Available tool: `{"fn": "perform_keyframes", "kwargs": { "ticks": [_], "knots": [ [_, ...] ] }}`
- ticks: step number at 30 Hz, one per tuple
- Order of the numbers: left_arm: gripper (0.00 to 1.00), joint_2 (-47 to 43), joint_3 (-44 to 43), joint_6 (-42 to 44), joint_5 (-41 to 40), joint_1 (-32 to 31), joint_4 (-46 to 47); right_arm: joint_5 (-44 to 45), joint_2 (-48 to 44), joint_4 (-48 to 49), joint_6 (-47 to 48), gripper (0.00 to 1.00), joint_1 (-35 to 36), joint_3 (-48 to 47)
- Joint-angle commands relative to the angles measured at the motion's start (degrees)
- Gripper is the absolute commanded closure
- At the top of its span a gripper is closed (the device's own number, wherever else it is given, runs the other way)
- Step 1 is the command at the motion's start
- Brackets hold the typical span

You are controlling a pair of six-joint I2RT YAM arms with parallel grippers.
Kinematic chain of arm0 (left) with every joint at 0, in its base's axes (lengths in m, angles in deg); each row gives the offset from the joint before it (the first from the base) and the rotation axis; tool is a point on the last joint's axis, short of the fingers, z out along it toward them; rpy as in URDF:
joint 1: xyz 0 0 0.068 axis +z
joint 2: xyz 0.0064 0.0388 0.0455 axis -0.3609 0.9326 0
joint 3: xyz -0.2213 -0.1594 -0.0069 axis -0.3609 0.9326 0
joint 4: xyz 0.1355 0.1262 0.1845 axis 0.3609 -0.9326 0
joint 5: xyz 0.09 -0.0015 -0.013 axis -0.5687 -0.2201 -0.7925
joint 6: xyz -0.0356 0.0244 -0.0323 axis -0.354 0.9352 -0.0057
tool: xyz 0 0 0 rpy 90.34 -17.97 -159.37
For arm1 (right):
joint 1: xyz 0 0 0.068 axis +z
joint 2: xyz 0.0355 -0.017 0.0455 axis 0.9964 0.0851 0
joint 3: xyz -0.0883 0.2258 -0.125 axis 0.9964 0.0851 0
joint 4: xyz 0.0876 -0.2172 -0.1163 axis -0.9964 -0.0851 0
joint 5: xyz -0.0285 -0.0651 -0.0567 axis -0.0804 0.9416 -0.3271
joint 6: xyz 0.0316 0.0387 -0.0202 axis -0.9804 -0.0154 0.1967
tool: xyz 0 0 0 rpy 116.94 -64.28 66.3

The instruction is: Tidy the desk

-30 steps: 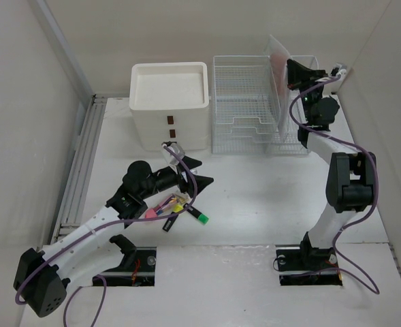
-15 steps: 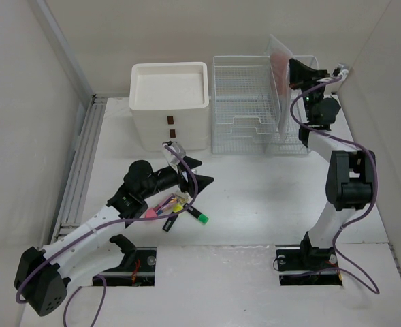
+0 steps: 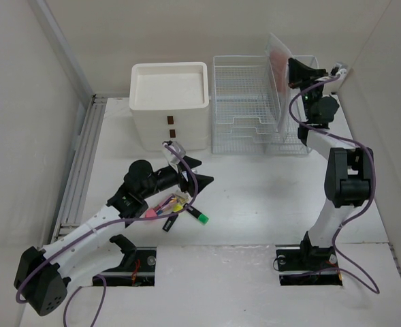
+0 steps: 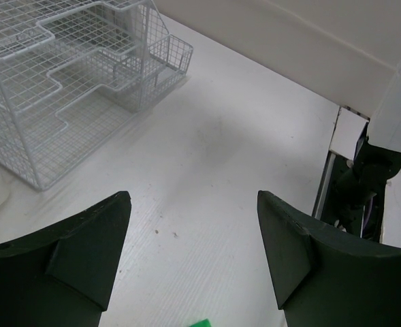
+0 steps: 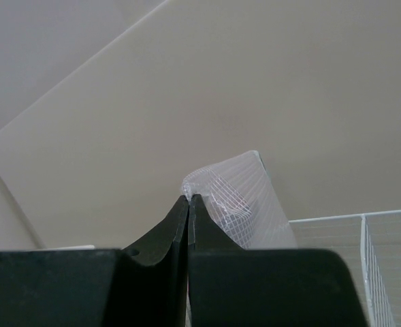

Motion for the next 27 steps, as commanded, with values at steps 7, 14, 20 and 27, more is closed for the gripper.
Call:
{"fn": "perform_keyframes", "kwargs": {
  "ticks": [7, 14, 20, 27],
  "knots": [
    [0.28, 0.56, -5.64, 0.27, -1.15, -0.26, -1.23, -0.82, 3.49, 19.41, 2.78, 1.00, 0.25, -5.43],
    [0.28, 2.14, -5.65, 0.79, -1.15, -0.26, -1.76, -3.19, 6.39, 22.41, 4.10, 1.00, 0.25, -6.67],
    [0.28, 2.67, -5.65, 0.79, -1.15, -0.26, -1.76, -4.25, 8.94, 24.52, 4.62, 1.00, 0.25, -6.67],
    [0.28, 3.81, -5.65, 0.79, -1.15, -0.26, -0.71, -4.87, 8.42, 26.18, 3.39, 1.00, -0.80, -1.93]
  ]
}}
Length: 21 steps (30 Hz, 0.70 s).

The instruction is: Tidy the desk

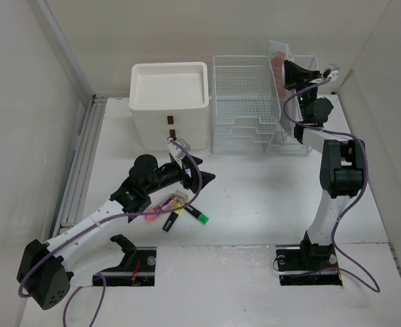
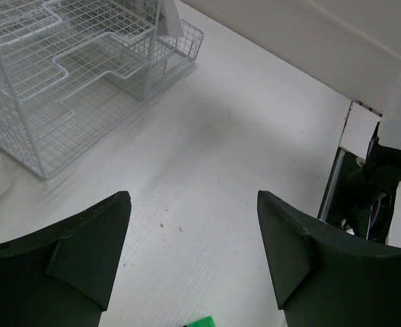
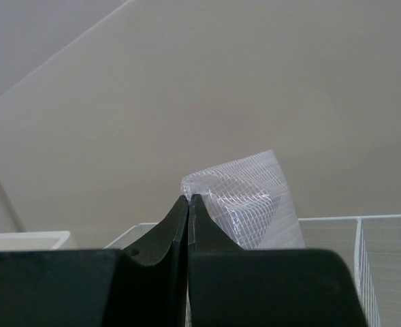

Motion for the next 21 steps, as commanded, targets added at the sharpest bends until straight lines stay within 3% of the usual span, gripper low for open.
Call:
{"fn": "perform_keyframes", "kwargs": {
  "ticks": [1, 3, 5, 7, 9, 10, 11, 21],
  "knots": [
    [0.28, 0.25, -2.50, 0.60, 0.64, -0.26, 3.22, -2.50, -0.48, 21.16, -0.58, 1.00, -0.74, 3.10],
    [0.28, 0.25, -1.98, 0.60, 0.65, -0.26, 4.54, -3.21, -1.28, 21.16, -0.59, 0.98, -1.26, 4.95],
    [0.28, 0.86, -1.97, 0.60, 1.35, -0.26, 5.33, -3.91, -2.41, 21.16, -0.59, 0.88, -1.79, 6.00],
    [0.28, 1.48, -1.97, 0.07, 1.97, -0.26, 5.95, -4.52, -3.03, 21.16, -0.59, 0.67, -1.79, 7.06],
    [0.28, 1.48, -1.97, 0.07, 2.58, -0.26, 6.48, -5.06, -3.56, 20.63, -0.59, 0.60, -2.32, 7.06],
    [0.28, 1.48, -1.45, 0.07, 2.58, -0.26, 6.48, -5.06, -4.08, 19.85, -0.59, 0.50, -2.32, 7.58],
    [0.28, 1.48, -1.44, 0.07, 2.58, -0.26, 6.48, -5.06, -4.96, 19.23, -0.59, 0.47, -2.32, 7.59],
    [0.28, -1.60, 0.92, 0.07, 2.58, -0.26, 7.01, -8.31, -10.32, 0.72, 4.40, 0.45, -3.46, 4.08]
  ]
}}
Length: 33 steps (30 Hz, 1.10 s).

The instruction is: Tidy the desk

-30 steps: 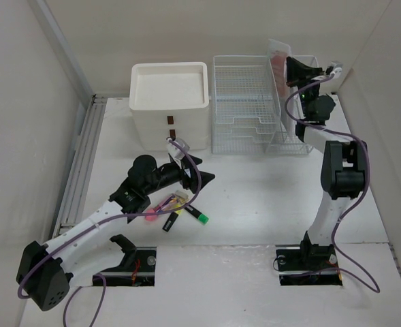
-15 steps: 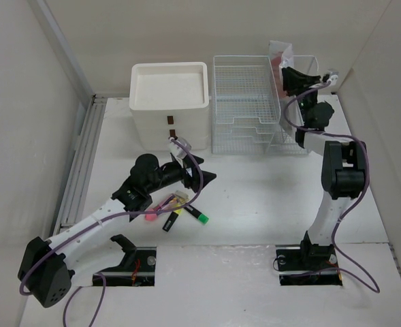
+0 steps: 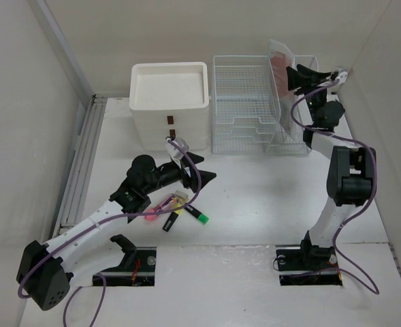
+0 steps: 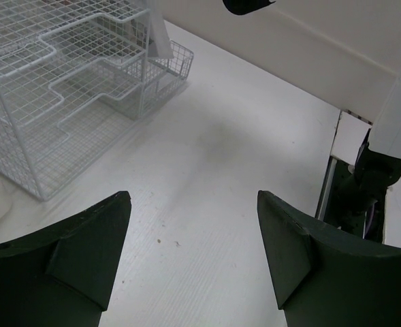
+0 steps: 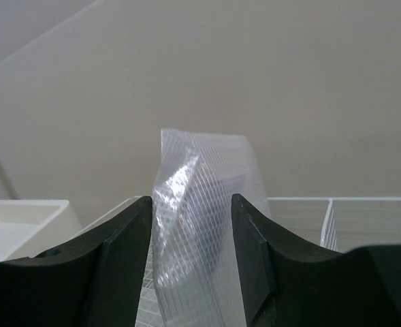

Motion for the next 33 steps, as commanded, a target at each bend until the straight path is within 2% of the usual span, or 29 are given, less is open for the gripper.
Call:
{"fn": "perform_keyframes", "kwargs": {
  "ticks": [1, 10, 21, 23, 24, 27, 33],
  "knots": [
    [0.28, -1.71, 0.89, 0.09, 1.07, -0.26, 3.95, -2.82, -4.91, -0.40, 4.63, 0.45, -0.06, -3.75],
    [0.28, -1.71, 0.89, 0.09, 1.60, -0.26, 5.00, -1.16, -5.61, -26.58, 12.55, 0.43, -0.06, -13.76],
    [0.28, -2.23, 0.89, 0.62, 2.13, -0.26, 5.00, -1.68, -3.42, -45.57, 17.56, 0.43, 0.47, -22.47],
    [0.28, -2.75, 0.89, 0.62, 2.13, -0.26, 5.00, -1.68, -3.42, -47.52, 18.44, 0.48, 0.99, -23.00],
    [0.28, -2.76, 0.89, 0.62, 2.13, -0.26, 5.00, -1.68, -2.81, -49.01, 19.31, 0.56, 1.00, -23.70],
    [0.28, -2.76, 1.41, 0.62, 2.13, -0.26, 5.00, -1.68, -2.19, -52.27, 20.90, 0.64, 1.53, -26.42],
    [0.28, -3.90, 1.41, 0.62, 2.66, -0.26, 5.00, -2.73, 1.41, -60.44, 22.22, 0.64, 1.53, -31.09]
  ]
}}
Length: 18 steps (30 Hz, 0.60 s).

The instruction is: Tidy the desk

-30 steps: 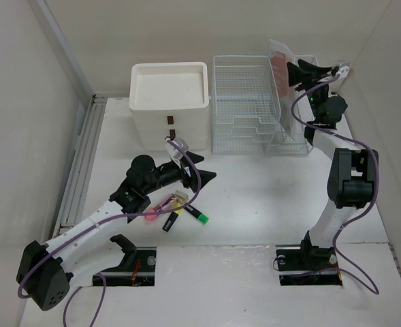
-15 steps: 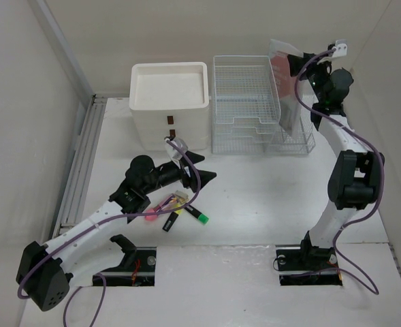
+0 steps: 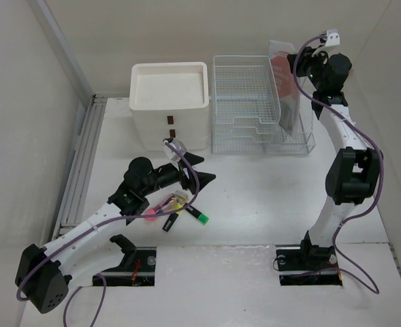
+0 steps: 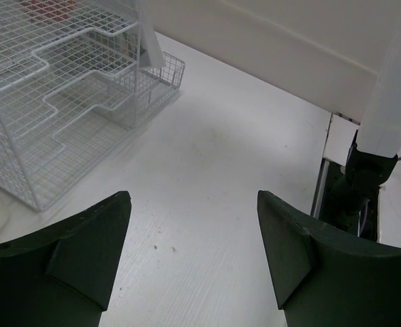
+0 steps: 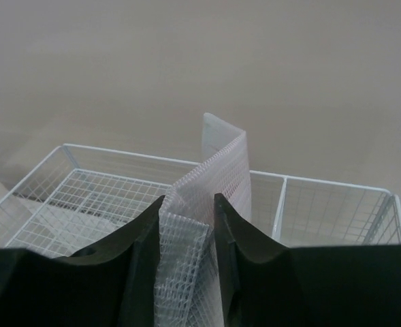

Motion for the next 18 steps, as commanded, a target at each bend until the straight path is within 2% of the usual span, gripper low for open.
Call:
{"fn": "perform_keyframes", "kwargs": {
  "ticks": [1, 9, 18],
  "knots": [
    [0.28, -2.00, 0.39, 0.57, 1.32, -0.26, 3.08, -1.42, 1.79, -6.11, 2.22, 0.61, 0.61, -3.98],
    [0.28, -3.14, 0.91, 0.57, 1.85, -0.26, 3.61, 0.41, 2.23, -10.60, 4.59, 0.45, 1.14, -5.57],
    [0.28, -3.67, 1.43, 0.57, 2.38, -0.26, 4.74, 2.97, -2.60, -10.60, 6.62, 0.41, 1.66, -0.92]
  ]
}}
